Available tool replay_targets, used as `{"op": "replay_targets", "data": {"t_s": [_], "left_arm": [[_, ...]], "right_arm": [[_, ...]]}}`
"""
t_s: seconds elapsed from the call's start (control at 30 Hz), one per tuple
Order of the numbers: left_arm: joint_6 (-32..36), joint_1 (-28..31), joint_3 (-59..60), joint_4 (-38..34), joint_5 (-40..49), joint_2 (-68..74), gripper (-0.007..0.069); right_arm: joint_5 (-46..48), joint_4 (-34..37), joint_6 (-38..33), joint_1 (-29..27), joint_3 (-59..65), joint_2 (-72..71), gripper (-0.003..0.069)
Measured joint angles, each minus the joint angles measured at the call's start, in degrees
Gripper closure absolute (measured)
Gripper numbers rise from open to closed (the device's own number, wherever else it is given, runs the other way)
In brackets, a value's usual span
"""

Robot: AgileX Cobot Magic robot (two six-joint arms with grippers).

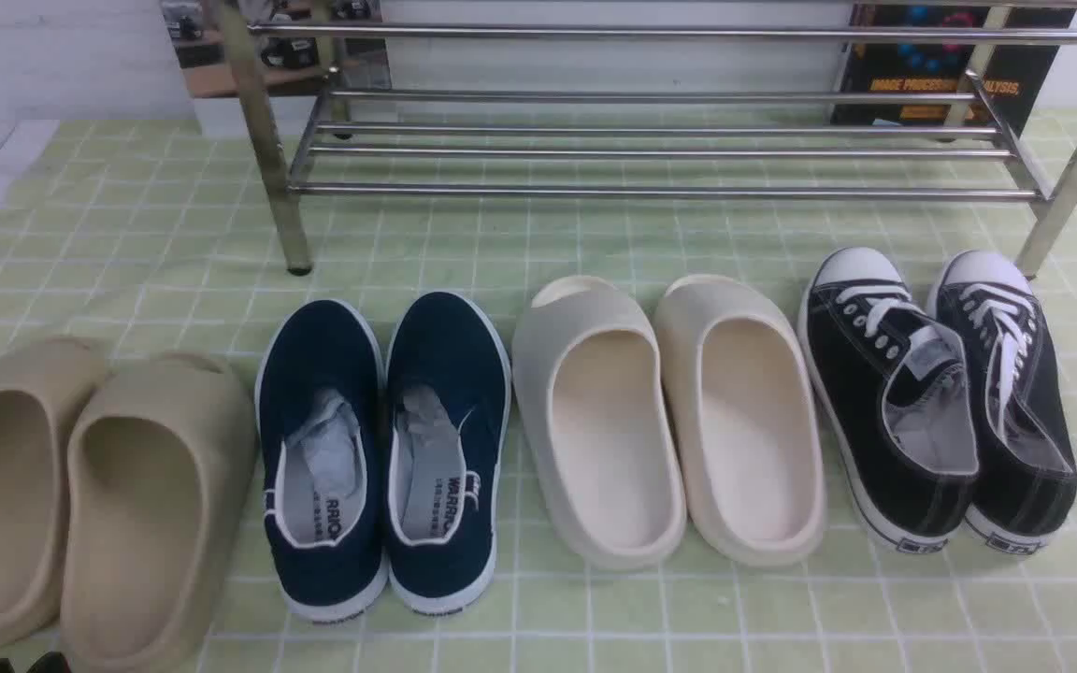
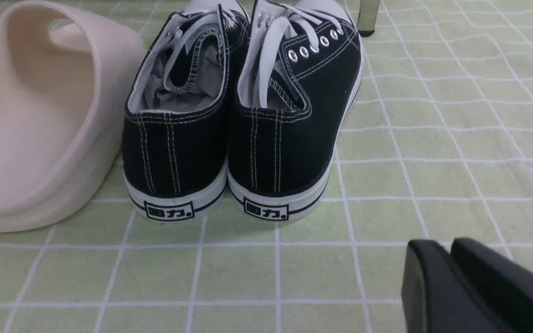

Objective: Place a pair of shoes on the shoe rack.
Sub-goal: Use the right arm to grab the shoe closest to it

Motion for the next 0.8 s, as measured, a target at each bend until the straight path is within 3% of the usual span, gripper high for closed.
{"op": "replay_targets", "data": {"t_s": [0.8], "left_arm": [[0.0, 0.0, 0.0, 0.0, 0.0, 0.0, 0.0386]], "right_arm": [[0.0, -0.1, 0.0, 0.0, 0.0, 0.0, 0.0527]]}}
